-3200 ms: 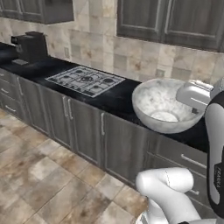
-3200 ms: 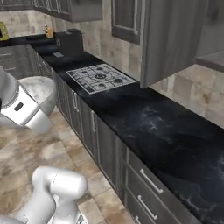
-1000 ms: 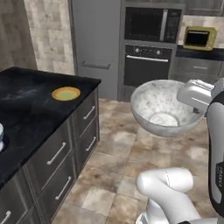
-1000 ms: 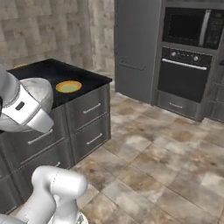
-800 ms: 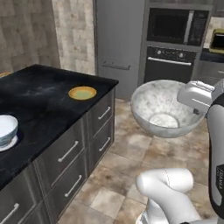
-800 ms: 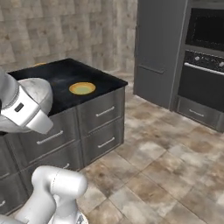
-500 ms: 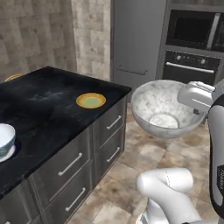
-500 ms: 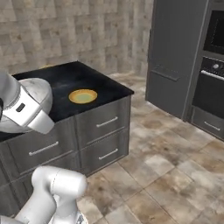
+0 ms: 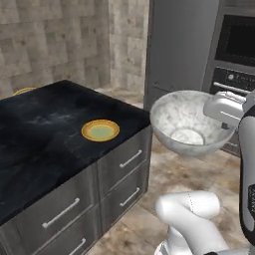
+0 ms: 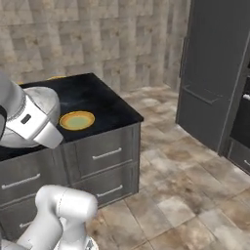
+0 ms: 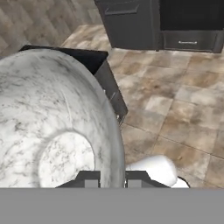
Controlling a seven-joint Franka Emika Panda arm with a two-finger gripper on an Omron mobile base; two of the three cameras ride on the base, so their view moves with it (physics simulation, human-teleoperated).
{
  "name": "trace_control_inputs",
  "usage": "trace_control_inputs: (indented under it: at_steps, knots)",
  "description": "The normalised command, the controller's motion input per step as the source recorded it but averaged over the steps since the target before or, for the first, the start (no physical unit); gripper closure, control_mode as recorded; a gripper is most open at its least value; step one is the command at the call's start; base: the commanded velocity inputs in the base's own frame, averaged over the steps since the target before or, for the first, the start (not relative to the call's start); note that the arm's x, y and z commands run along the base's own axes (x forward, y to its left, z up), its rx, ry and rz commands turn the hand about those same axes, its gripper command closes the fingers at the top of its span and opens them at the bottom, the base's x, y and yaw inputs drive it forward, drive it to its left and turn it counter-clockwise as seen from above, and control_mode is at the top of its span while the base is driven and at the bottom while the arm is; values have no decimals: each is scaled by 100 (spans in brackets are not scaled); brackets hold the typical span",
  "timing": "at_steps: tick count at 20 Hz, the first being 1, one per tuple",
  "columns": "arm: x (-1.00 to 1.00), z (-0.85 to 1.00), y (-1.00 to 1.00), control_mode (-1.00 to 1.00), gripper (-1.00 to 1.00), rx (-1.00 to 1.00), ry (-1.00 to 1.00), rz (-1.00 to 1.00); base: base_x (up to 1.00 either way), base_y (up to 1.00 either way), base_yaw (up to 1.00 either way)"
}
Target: Move the bowls from the cabinet to the plates on the dining table.
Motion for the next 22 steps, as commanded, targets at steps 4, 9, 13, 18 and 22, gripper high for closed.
trace_control_inputs:
  at_steps: [4,9,13,18,22]
  knots:
    - [0,0,0,100,100,0,0,0,21,0,58]
    - [0,0,0,100,100,0,0,0,30,0,58]
    - [0,0,0,100,100,0,0,0,48,-41,29]
    - [0,0,0,100,100,0,0,0,44,-87,12]
    - [0,0,0,100,100,0,0,0,69,-72,6]
